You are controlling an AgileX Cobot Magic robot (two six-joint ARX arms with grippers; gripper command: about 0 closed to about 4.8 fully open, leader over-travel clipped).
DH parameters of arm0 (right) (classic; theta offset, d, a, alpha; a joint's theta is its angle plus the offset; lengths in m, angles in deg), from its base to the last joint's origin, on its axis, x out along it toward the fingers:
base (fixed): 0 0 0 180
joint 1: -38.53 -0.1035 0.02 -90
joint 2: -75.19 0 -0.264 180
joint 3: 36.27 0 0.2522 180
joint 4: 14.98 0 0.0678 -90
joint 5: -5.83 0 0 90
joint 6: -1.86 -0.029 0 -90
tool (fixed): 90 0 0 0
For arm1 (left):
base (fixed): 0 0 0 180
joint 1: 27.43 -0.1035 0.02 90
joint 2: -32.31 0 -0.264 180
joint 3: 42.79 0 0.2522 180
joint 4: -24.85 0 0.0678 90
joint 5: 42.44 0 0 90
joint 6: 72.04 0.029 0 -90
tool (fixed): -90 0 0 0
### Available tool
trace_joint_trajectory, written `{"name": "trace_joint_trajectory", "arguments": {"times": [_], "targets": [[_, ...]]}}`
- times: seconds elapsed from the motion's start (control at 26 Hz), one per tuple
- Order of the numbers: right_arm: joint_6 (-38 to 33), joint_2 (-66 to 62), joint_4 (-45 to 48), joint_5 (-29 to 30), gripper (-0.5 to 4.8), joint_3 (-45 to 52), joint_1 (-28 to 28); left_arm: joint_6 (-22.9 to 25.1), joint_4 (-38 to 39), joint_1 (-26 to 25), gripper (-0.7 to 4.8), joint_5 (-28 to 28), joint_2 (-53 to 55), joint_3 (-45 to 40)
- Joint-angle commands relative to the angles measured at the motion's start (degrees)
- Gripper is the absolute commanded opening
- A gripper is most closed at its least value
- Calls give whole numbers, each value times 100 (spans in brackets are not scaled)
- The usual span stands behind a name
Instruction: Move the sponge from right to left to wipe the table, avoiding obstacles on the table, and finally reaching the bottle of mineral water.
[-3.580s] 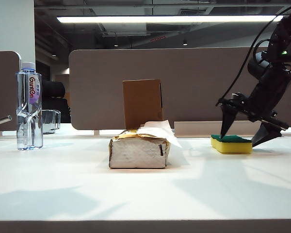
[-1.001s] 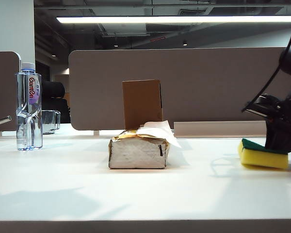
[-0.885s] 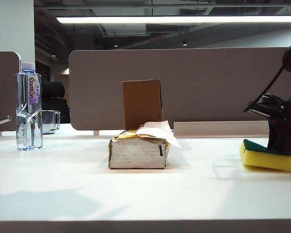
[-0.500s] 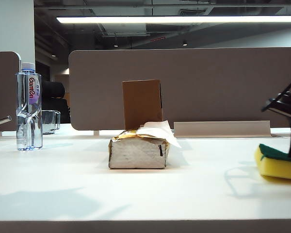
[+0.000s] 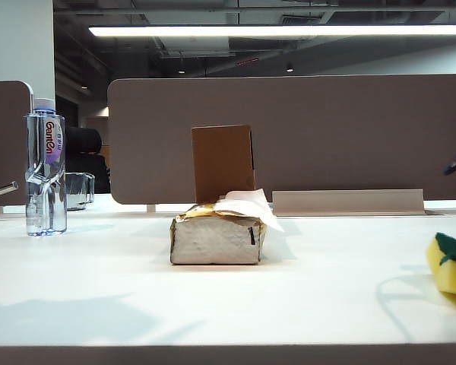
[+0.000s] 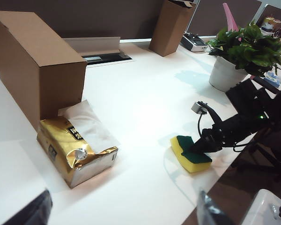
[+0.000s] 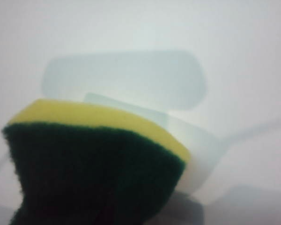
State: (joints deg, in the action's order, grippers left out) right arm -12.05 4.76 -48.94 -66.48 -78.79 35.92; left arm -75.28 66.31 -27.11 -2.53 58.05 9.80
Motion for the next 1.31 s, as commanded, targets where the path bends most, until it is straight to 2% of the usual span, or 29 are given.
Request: {"name": "trace_joint_trajectory", "arguments": {"times": [0.04,0.27,0.5,0.62,0.85,1.12,1.31], "targets": [[-111,297,-616,-101,-6,306,-9,26,-31,-2,400,-225,-7,42],[-109,647,-835,-85,-6,367,-13,37,146,-2,400,-223,-4,42],[-109,645,-833,-114,-6,367,-94,466,562,-2,400,-221,-4,42],[-111,645,-820,-299,-6,367,-302,623,763,0,400,-201,-4,42],[-380,645,-649,-411,-6,367,-726,627,826,0,400,-201,-7,42],[-896,573,-144,-645,-6,367,-1335,625,833,0,400,-203,-48,42],[-1167,26,295,-621,-6,361,-1641,627,918,0,400,-201,-136,42]]}}
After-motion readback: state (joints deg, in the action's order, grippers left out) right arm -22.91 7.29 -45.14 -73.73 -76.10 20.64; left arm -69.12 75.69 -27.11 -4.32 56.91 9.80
